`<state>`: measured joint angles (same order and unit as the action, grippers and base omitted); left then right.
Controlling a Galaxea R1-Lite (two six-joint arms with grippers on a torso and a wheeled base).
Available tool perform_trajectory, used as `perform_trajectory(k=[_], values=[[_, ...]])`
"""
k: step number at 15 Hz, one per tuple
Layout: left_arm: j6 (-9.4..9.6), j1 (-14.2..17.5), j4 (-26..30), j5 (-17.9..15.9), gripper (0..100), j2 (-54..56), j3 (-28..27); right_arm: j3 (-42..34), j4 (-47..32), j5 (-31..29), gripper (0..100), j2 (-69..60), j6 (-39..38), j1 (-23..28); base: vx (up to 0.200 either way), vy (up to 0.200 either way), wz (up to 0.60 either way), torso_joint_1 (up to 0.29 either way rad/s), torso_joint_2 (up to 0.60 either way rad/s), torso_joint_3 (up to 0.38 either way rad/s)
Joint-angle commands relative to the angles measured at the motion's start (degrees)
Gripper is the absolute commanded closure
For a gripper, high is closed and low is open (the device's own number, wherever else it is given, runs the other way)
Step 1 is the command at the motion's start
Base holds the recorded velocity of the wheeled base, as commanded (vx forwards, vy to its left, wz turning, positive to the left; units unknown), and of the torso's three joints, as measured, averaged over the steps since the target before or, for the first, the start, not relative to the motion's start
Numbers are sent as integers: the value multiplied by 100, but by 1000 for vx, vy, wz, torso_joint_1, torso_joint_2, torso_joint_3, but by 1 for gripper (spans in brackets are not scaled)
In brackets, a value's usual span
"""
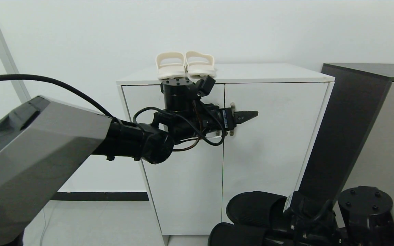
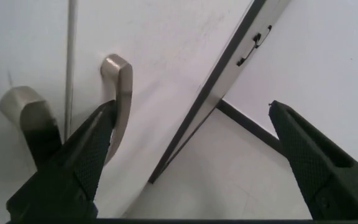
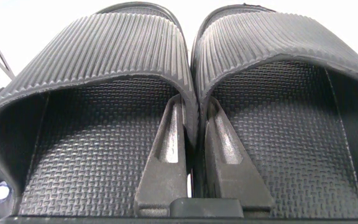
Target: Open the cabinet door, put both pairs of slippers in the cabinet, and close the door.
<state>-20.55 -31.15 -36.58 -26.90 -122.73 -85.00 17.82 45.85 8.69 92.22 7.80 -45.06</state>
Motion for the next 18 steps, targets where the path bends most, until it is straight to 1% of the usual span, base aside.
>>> perform_trajectory(k=[1,3,8,10,13,16,18], values=[[-1,-23,20,1,100,-75,-42,-7,3,10,100,-2,2,-3,0,0,0,0,0,0],[-1,-32,29,10,100,-58,-16,-42,3,1,100,-11,11,-3,0,0,0,0,0,0],[-1,-32,-24,36,100,259,564,-95,3,36,100,-64,20,-38,0,0,0,0,0,0],[-1,-76,-218,19,100,540,1021,-121,-15,36,100,-126,20,-135,0,0,0,0,0,0],[-10,-260,-464,54,100,971,1619,-139,-15,36,100,-143,20,-153,0,0,0,0,0,0],[-1,-260,-499,124,100,1357,2102,-147,3,36,100,-152,99,-161,0,0,0,0,0,0],[-10,-252,-675,124,100,1560,2357,-156,3,27,100,-152,107,-161,0,0,0,0,0,0]])
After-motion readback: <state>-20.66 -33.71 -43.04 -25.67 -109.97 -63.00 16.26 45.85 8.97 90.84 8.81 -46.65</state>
